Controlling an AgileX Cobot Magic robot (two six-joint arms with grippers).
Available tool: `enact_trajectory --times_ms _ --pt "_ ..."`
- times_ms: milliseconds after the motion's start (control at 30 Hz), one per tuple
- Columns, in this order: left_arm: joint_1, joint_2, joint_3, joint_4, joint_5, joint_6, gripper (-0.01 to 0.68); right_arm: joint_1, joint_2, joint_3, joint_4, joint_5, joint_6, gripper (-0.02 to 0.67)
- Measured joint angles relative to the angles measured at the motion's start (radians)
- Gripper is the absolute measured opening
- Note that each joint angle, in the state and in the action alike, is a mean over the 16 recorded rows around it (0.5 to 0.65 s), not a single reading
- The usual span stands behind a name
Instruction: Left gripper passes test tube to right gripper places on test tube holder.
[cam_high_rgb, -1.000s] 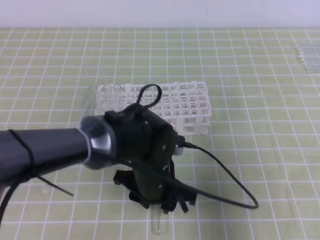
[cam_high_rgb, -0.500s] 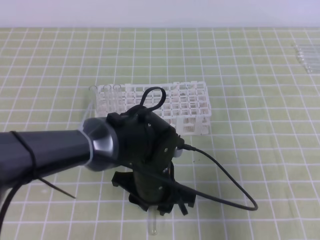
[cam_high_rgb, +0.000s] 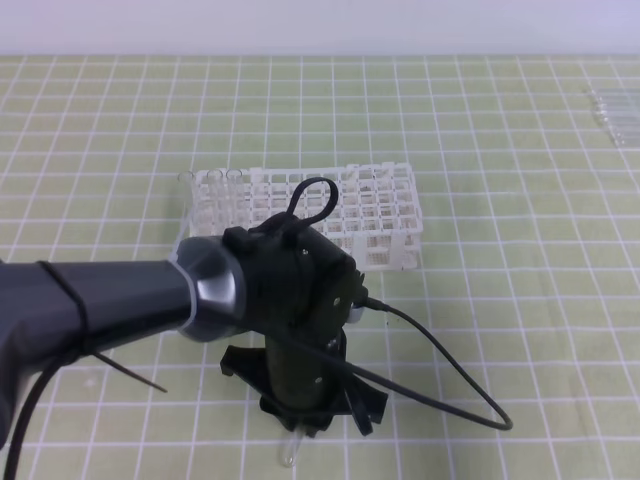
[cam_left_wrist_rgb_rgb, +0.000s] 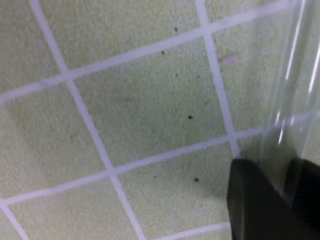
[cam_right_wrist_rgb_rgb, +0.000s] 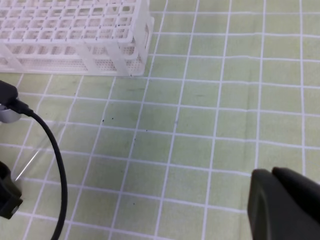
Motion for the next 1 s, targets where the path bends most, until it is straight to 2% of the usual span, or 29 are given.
enact_trajectory --times_ms 200,500,800,1000 --pt "0.000 0.001 -0.002 -0.001 0.006 0.037 0.055 0.000 0.000 0.000 0.000 0.000 -0.001 -0.016" --pt "0.000 -0.045 -0.002 -0.003 0.021 0.084 0.051 0.000 0.000 0.000 0.000 0.003 -0.001 -0.016" --pt "0.000 -0.236 0.003 0.040 0.002 0.101 0.004 0.000 0.000 -0.003 0.008 0.019 -0.003 -0.016" --pt "0.001 -0.404 0.005 0.116 -0.065 0.098 0.011 0.000 0.005 -0.028 0.057 0.040 -0.031 -0.016"
